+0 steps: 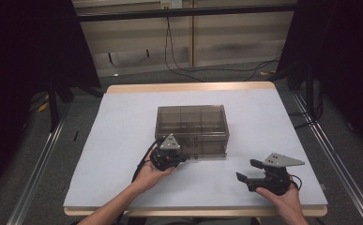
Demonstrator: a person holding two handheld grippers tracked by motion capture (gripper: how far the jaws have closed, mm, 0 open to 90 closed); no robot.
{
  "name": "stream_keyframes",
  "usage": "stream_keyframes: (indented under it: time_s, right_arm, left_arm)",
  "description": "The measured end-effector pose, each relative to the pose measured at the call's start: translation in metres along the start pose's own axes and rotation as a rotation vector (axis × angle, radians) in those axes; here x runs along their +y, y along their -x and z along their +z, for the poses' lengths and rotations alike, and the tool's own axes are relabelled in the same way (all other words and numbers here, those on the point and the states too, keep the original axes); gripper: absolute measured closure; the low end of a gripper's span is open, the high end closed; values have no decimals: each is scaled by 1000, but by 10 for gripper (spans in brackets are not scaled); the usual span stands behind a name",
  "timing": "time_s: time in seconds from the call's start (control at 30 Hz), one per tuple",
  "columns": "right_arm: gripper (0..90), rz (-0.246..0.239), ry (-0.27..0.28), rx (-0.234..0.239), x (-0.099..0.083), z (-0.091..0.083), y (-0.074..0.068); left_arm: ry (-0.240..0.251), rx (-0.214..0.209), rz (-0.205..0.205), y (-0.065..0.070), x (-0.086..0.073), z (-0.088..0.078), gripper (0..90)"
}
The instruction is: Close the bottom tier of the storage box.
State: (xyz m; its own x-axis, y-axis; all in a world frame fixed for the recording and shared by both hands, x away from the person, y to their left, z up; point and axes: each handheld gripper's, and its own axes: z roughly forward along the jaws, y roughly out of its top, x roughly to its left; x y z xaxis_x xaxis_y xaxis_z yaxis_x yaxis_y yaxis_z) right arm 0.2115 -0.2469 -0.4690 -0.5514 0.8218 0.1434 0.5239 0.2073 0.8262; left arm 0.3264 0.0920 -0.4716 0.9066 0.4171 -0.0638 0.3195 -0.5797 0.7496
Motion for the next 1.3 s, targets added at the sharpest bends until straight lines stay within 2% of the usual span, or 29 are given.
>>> stream_keyframes:
  time_s: [0.27,0.77,0.8,0.9,0.97,1.27,1.3]
  right_arm:
    - [235,-5,-7,2,0,1,0]
    - [235,-6,-11,5,0,2,0]
    - [235,-6,-11,5,0,2,0]
    - [235,-5,-12,3,0,2,0]
    - [235,-6,-14,4,0,2,0]
    - [235,-8,-16,6,0,2,0]
    - [235,-8,-16,6,0,2,0]
  left_arm:
    - [1,19,-5,1,0,0,900]
    - [10,21,-20,-3,0,1,900]
    - [17,21,-33,-3,0,1,900]
    - [6,22,-23,-5,-1,1,900]
    - [10,23,-35,-5,-2,1,900]
    - [7,25,-38,-7,-2,1,900]
    - [18,19,-37,-8,-3,1,900]
